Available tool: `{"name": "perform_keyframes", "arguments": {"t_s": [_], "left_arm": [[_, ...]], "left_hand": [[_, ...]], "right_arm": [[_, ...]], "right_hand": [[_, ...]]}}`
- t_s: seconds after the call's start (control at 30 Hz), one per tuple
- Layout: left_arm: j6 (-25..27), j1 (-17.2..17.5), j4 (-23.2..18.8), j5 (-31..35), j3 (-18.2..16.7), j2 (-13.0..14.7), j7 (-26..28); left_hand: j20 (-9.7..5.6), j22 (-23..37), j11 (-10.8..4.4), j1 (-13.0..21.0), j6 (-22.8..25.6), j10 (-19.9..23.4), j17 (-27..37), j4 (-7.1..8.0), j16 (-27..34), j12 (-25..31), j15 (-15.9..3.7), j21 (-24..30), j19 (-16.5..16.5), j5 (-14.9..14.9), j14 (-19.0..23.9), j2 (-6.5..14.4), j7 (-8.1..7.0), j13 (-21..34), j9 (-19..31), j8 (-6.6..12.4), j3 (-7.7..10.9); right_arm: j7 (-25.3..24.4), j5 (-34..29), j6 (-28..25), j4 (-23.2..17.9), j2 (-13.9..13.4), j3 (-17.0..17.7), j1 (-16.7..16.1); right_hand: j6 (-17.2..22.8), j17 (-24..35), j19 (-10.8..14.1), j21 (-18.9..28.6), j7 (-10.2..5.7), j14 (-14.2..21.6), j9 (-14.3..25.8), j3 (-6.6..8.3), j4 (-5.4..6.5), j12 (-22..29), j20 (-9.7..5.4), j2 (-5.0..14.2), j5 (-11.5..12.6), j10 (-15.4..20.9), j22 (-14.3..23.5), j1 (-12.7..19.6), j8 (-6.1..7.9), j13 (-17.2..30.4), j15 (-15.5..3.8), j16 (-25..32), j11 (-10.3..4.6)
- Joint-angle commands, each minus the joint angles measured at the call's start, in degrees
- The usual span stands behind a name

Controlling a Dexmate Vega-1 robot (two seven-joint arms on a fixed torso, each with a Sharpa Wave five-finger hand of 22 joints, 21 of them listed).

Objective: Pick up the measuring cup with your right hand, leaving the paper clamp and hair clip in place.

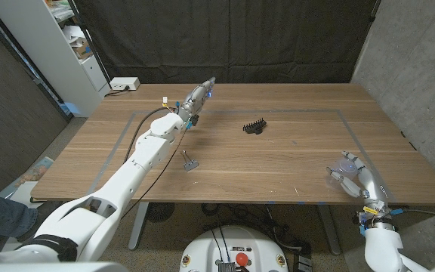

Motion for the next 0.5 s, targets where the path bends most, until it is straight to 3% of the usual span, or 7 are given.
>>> {"name": "perform_keyframes", "arguments": {"t_s": [0.03,0.2,0.3,0.37,0.5], "left_arm": [[-0.59,-0.60,1.64,-0.22,-0.41,-0.34,-0.97],[-0.74,-0.90,2.36,-0.24,-0.52,-0.48,-1.31],[-0.90,-0.99,2.63,-0.24,-0.63,-0.53,-1.43],[-1.05,-1.13,2.95,-0.29,-0.72,-0.62,-1.57],[-1.50,-1.28,3.37,-0.30,-0.89,-0.76,-1.72]], "left_hand": [[0.52,0.27,-0.12,-0.18,-0.12,-0.30,0.15,-0.24,0.29,0.38,0.01,-0.14,-2.59,-0.22,-1.12,0.38,-0.49,0.13,0.20,0.28,-0.05],[0.56,0.27,-0.16,-0.19,-0.12,-0.29,0.15,-0.25,0.29,0.40,0.07,-0.13,-2.59,-0.22,-1.13,0.38,-0.45,0.13,0.20,0.28,-0.07],[0.57,0.27,-0.16,-0.20,-0.13,-0.33,0.15,-0.26,0.29,0.38,0.09,-0.12,-2.58,-0.21,-1.15,0.39,-0.47,0.13,0.20,0.28,-0.08],[0.64,0.27,-0.12,-0.21,-0.15,-0.36,0.15,-0.27,0.30,0.37,0.05,-0.13,-2.61,-0.21,-1.13,0.40,-0.48,0.13,0.20,0.27,-0.09],[0.75,0.27,-0.22,-0.22,-0.15,-0.34,0.15,-0.28,0.29,0.39,0.06,-0.12,-2.60,-0.21,-1.15,0.41,-0.47,0.13,0.20,0.27,-0.10]], "right_arm": [[-1.64,0.31,-3.55,-1.65,-0.26,-1.50,0.84],[-1.78,0.27,-4.06,-1.98,-0.95,-1.70,1.11],[-2.04,0.35,-4.78,-2.35,-0.99,-1.76,1.26],[-2.16,0.54,-5.09,-2.58,-0.99,-1.76,1.34],[-2.30,0.39,-5.68,-2.93,-1.34,-1.86,1.46]], "right_hand": [[1.49,0.91,3.53,1.17,0.05,2.05,0.73,0.52,-0.05,1.16,-0.79,1.24,0.82,0.75,0.20,1.30,0.81,1.46,-0.51,0.81,-0.01],[2.53,2.23,9.35,2.68,-0.21,4.30,1.54,1.16,-0.49,2.54,-2.68,2.50,1.03,1.26,0.37,3.56,1.48,3.16,-1.07,1.57,0.20],[4.65,4.39,17.30,5.09,-0.18,8.03,2.61,1.93,-1.01,3.92,-5.84,3.85,0.65,1.71,0.70,6.54,2.87,5.06,-2.47,3.02,0.35],[5.99,5.31,19.19,5.65,-0.34,9.31,3.03,2.16,-0.99,4.59,-7.93,4.48,0.32,2.46,0.78,7.35,3.64,5.67,-2.82,3.59,0.14],[7.36,6.83,22.17,6.72,-0.42,12.38,3.70,2.65,-1.12,5.43,-9.42,5.48,-0.34,3.24,0.95,8.84,4.65,6.52,-3.48,4.94,-0.11]]}}
